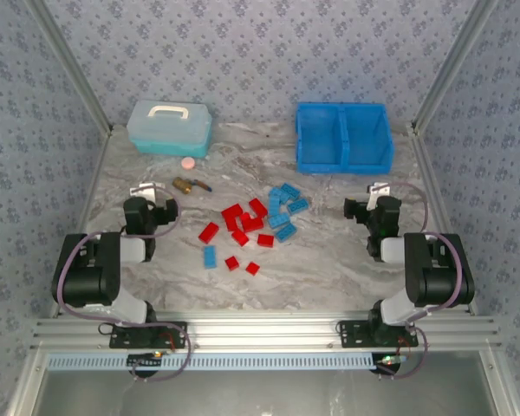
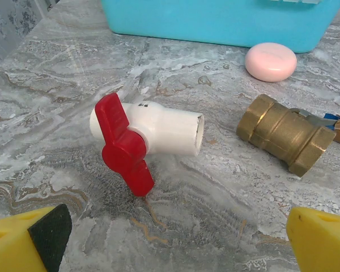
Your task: Sort the legos into containers by color
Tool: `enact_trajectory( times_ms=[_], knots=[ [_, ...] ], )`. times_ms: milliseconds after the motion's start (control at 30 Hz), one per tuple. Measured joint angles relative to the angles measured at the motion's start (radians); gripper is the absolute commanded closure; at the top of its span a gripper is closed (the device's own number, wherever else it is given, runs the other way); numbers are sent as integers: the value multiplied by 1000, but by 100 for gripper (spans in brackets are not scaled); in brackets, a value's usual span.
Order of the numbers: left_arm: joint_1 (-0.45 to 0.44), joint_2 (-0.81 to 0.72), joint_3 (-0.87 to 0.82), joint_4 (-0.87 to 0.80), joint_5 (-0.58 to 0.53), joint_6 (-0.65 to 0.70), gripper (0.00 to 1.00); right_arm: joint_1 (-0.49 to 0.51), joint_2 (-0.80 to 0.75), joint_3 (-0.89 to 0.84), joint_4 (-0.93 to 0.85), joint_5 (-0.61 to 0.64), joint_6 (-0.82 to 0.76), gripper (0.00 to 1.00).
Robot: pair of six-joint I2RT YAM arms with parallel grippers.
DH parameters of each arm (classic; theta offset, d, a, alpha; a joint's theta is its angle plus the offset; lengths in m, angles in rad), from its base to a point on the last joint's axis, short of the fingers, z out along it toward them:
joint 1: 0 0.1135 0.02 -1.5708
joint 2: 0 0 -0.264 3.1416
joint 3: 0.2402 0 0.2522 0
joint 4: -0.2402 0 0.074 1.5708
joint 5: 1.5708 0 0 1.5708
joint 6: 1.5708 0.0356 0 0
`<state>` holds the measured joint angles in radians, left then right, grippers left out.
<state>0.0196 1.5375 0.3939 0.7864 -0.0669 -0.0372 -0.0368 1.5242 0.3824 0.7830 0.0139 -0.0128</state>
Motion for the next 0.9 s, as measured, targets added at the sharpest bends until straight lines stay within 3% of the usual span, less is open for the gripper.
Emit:
enact_trajectory(
  times_ms=[633, 767, 900],
  knots=[
    [0, 0, 0, 0, 0, 0, 1, 0, -10, 1, -13, -3, 0, 0],
    [0, 0, 0, 0, 0, 0, 1, 18, -159, 47, -221, 79, 35, 0],
    [-2, -36, 0, -38, -2, 0, 1, 18, -370, 211, -539, 130, 201, 0]
  ],
)
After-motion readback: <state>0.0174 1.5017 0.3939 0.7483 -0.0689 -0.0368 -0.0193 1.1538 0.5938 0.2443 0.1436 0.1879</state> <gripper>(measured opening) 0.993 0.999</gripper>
